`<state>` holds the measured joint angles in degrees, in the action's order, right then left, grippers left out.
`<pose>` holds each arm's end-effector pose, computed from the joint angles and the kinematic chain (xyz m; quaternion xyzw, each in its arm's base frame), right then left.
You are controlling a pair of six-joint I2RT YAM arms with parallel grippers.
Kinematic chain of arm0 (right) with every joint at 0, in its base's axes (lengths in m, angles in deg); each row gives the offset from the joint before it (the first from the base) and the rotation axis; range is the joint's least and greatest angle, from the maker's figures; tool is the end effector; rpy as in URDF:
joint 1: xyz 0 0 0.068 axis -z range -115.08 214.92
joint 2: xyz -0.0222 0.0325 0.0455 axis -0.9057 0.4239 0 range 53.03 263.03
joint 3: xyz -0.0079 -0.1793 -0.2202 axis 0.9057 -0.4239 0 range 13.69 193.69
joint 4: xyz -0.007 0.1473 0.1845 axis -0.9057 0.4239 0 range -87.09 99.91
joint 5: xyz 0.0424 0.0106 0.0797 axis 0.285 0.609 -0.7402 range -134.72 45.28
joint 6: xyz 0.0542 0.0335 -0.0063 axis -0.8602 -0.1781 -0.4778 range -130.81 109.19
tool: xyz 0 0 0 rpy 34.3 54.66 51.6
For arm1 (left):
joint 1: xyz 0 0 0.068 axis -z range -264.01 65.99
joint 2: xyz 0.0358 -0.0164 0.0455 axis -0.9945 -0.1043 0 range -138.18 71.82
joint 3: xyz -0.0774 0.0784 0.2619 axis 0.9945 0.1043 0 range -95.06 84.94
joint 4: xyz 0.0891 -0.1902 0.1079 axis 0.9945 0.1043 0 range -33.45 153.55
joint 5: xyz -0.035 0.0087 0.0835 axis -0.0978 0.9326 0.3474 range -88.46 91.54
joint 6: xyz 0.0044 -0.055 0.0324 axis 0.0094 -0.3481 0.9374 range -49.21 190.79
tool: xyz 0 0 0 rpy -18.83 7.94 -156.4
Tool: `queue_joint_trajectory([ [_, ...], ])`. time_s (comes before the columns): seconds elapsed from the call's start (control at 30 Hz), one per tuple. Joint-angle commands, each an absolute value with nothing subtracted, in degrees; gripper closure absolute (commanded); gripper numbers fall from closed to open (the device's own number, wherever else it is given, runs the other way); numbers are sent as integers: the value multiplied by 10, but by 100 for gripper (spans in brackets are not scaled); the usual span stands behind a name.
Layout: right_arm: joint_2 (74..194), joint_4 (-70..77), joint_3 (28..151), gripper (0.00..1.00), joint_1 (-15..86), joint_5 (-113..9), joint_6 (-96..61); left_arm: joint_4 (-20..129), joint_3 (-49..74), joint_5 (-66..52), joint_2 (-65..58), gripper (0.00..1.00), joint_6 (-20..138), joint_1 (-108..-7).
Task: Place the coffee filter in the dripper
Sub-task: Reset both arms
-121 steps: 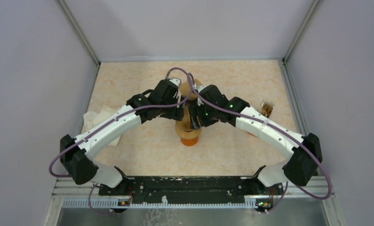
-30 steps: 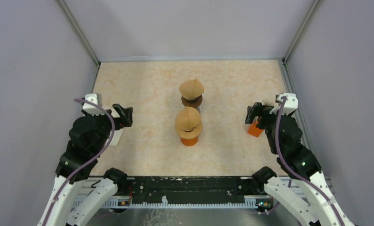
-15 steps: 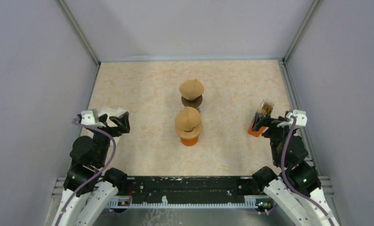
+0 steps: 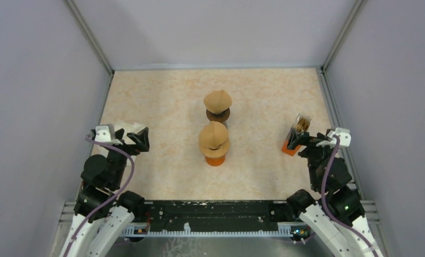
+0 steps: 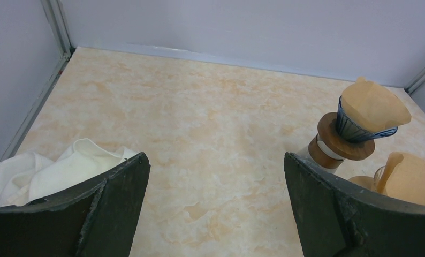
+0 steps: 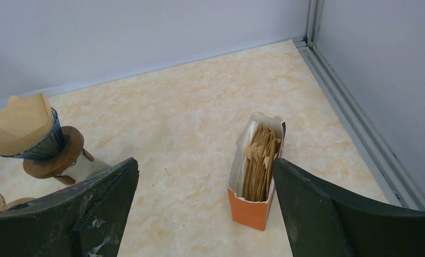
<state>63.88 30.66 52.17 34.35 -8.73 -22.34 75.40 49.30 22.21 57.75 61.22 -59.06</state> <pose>0.0395 -0.0106 0.3193 0.1039 0.7000 0.0373 0.7056 0.0557 -0.0067 0.3222 -0.0378 0.6902 -0.0931 0.7167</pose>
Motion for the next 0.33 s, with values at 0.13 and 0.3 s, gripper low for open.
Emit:
queue_joint_trajectory([
  [0.13,632,279,519,4,348,-86,-220,742,496,209,585,0,618,-598],
  [0.3,632,278,518,4,348,-88,-220,741,497,208,585,0,616,-599],
])
